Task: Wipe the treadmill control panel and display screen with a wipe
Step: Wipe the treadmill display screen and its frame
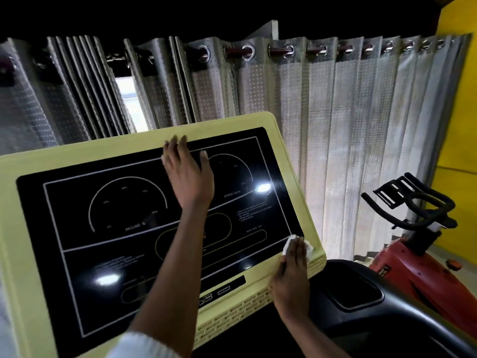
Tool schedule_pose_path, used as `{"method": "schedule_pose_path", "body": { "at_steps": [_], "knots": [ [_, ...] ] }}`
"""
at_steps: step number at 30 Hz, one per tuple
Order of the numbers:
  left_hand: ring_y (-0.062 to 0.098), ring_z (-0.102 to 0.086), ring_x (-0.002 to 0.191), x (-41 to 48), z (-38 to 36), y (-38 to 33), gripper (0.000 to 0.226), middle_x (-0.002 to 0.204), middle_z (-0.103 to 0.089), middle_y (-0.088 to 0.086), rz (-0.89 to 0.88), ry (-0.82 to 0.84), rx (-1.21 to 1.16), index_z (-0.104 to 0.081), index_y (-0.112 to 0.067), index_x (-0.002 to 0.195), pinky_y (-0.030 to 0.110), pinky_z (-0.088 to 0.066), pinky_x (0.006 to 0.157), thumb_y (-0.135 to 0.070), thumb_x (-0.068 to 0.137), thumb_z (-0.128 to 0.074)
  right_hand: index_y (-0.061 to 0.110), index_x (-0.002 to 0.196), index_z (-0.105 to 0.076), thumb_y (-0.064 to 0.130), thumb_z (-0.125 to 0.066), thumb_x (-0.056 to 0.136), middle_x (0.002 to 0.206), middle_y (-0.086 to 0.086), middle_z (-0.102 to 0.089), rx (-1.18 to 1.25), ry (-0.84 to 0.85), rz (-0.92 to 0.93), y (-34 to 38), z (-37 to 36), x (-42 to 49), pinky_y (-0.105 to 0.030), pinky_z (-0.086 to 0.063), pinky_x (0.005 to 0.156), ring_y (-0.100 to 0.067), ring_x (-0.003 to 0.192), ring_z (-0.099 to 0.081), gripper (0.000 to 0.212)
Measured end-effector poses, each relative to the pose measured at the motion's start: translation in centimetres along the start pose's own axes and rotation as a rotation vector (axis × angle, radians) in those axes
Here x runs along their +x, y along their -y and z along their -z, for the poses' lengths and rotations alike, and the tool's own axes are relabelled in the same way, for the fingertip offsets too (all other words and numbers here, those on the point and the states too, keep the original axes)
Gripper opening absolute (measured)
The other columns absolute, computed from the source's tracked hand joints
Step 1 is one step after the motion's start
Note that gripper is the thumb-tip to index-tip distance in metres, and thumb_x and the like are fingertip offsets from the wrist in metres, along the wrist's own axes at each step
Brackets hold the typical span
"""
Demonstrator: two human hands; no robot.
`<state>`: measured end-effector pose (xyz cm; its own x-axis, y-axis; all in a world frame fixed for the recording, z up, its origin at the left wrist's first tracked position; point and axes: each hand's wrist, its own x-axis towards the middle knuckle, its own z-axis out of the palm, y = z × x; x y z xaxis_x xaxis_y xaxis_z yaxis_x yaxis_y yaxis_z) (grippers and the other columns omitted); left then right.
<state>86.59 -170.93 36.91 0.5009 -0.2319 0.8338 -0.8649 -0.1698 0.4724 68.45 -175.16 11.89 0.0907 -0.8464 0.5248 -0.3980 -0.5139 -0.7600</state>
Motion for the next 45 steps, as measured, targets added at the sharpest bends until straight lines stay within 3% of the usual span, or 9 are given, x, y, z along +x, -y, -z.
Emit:
{"method": "schedule_pose_path", "body": {
  "at_steps": [4,12,16,21,24,27,32,38,45],
  "knots": [
    [0.025,-0.02,0.149,-7.9,4.1,3.3,0.046,0.154,-0.035,0.007,0.264,-0.227,-0.077,-0.048,-0.009,0.139,0.049,-0.021,0.119,-0.027,0.098,-0.051,0.001,0.153,-0.024,0.01,-0.033,0.102,0.162,-0.02,-0.023,0.017,-0.081,-0.151,-0.4,0.5,3.2,-0.041,-0.018,0.123,-0.031,0.152,-0.016,0.052],
    [0.034,-0.024,0.146,-19.6,13.7,10.8,0.059,0.158,-0.028,0.014,0.66,-0.502,0.268,-0.033,-0.009,0.149,0.049,-0.021,0.117,-0.03,0.096,-0.046,0.004,0.156,-0.02,0.005,-0.039,0.096,0.164,-0.015,-0.019,-0.015,0.087,0.085,1.4,-0.1,-2.1,-0.039,-0.017,0.124,-0.027,0.154,-0.011,0.063],
    [0.039,-0.031,0.14,-21.7,18.9,14.8,0.058,0.153,-0.034,0.019,0.848,-0.399,0.404,-0.035,-0.007,0.148,0.052,-0.026,0.111,-0.037,0.097,-0.039,0.001,0.155,-0.02,0.004,-0.036,0.097,0.163,-0.021,-0.019,0.057,-0.025,-0.097,3.8,-0.9,-1.0,-0.037,-0.011,0.125,-0.032,0.153,-0.013,0.06],
    [0.052,-0.054,0.104,-21.3,22.0,16.6,0.042,0.113,-0.061,0.035,0.891,-0.239,0.271,-0.056,-0.006,0.109,0.05,-0.039,0.084,-0.036,0.106,-0.028,0.004,0.156,-0.017,0.01,-0.033,0.099,0.166,-0.011,-0.013,0.014,0.135,0.204,6.0,-1.3,-7.6,-0.034,-0.009,0.126,-0.022,0.155,-0.002,0.06],
    [0.052,-0.055,0.098,-21.9,23.2,16.6,0.042,0.105,-0.061,0.034,0.825,-0.17,0.203,-0.055,-0.007,0.106,0.047,-0.036,0.076,-0.038,0.106,-0.027,0.002,0.155,-0.021,0.009,-0.032,0.098,0.164,-0.017,-0.017,0.04,0.048,-0.002,6.1,-1.9,-4.9,-0.04,-0.014,0.125,-0.029,0.154,-0.01,0.059],
    [0.05,-0.054,0.105,-22.7,24.0,16.3,0.042,0.11,-0.059,0.036,0.785,-0.116,0.069,-0.054,0.002,0.123,0.041,-0.035,0.077,-0.03,0.108,-0.03,0.001,0.155,-0.022,0.008,-0.032,0.097,0.162,-0.021,-0.02,0.075,-0.023,-0.127,8.6,-2.9,-6.3,-0.046,-0.019,0.123,-0.034,0.152,-0.015,0.059],
    [0.043,-0.058,0.099,-23.4,25.3,18.2,0.046,0.094,-0.063,0.016,0.741,-0.026,-0.088,-0.057,-0.005,0.121,0.039,-0.043,0.075,-0.039,0.104,-0.031,0.007,0.157,-0.014,-0.001,-0.043,0.095,0.166,-0.011,-0.011,0.055,0.137,0.16,11.9,-4.7,-14.2,-0.04,-0.013,0.125,-0.024,0.155,-0.003,0.069],
    [0.036,-0.054,0.123,-23.7,27.0,20.8,0.079,0.13,-0.061,0.019,0.793,0.109,-0.151,-0.056,-0.011,0.132,0.053,-0.045,0.104,-0.071,0.085,-0.033,0.0,0.155,-0.019,0.004,-0.035,0.1,0.164,-0.02,-0.015,0.101,0.009,-0.155,13.3,-5.9,-11.8,-0.021,0.005,0.122,-0.032,0.154,-0.008,0.057],
    [0.023,-0.068,0.102,-23.5,29.0,21.8,0.039,0.106,-0.075,-0.006,0.786,0.236,-0.351,-0.057,-0.034,0.137,0.048,-0.052,0.088,-0.044,0.1,-0.05,0.005,0.157,-0.014,0.003,-0.042,0.098,0.166,-0.012,-0.01,0.038,0.181,0.172,17.3,-7.2,-20.4,-0.036,-0.006,0.126,-0.025,0.155,-0.002,0.065]
  ]
}}
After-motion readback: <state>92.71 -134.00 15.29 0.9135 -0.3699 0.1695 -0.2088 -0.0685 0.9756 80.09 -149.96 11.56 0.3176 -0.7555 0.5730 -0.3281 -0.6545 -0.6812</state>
